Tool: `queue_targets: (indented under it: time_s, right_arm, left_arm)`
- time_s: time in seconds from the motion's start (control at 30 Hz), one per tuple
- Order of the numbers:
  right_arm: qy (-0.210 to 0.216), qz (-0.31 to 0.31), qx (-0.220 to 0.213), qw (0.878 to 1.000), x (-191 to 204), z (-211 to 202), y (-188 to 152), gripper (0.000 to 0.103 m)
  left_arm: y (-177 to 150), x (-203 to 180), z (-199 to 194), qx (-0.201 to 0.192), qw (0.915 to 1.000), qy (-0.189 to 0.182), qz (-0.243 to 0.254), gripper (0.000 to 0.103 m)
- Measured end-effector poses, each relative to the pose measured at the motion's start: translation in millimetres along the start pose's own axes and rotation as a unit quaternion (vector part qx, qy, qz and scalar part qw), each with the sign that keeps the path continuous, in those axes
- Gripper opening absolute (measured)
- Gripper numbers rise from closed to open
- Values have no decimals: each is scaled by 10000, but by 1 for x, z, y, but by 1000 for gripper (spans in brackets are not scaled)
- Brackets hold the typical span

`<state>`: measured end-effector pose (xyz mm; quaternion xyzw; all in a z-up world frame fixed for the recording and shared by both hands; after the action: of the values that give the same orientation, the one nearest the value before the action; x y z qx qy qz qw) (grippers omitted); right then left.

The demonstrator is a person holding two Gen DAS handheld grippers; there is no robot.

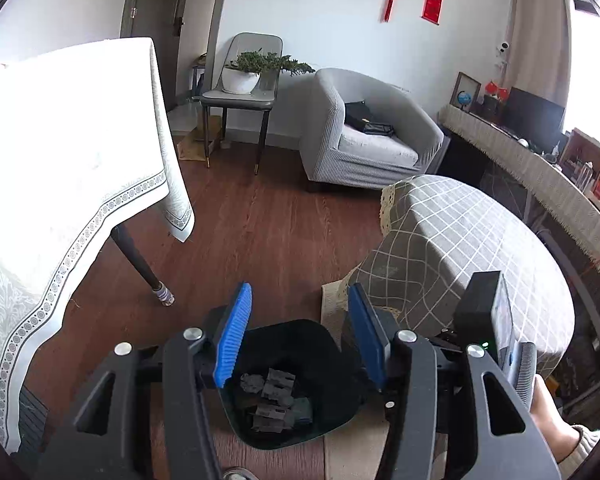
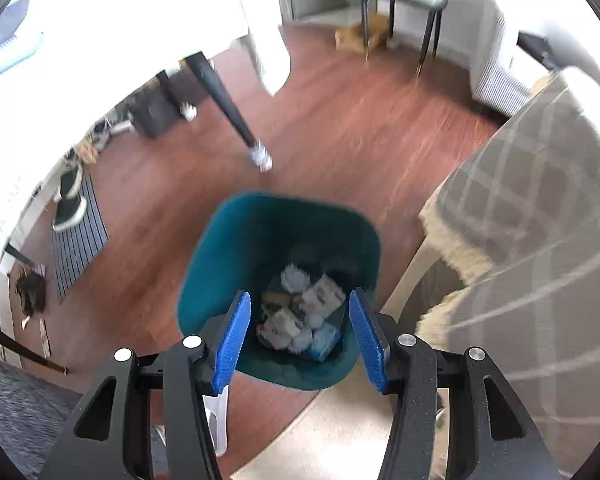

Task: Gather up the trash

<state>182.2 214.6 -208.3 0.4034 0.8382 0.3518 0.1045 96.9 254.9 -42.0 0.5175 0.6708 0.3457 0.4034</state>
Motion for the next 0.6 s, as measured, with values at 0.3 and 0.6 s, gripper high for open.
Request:
queue_targets:
  time_s: [0.3,0.6]
  right_arm:
    - [-522,20,-1017,9934,-32,-111,20,52]
    - [-1392,731,-1729,9723,-115,-235,-24,91]
  left_arm:
    - [-6,-13,-35,-199,9991,379,-48,93]
    - [-31,-72,-54,-260,9964,555,584,99]
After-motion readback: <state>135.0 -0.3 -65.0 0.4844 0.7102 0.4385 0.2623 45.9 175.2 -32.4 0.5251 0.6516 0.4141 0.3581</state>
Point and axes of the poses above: each gripper's, at about its wrist camera, not at the fingertips, and z roughly the way its jaws point, x to its left, y to its top, the point moved 9 cm from there along z, roughly the way its jaws point, and after that the axes turned 12 degrees about -x, right-handed, at the moved point
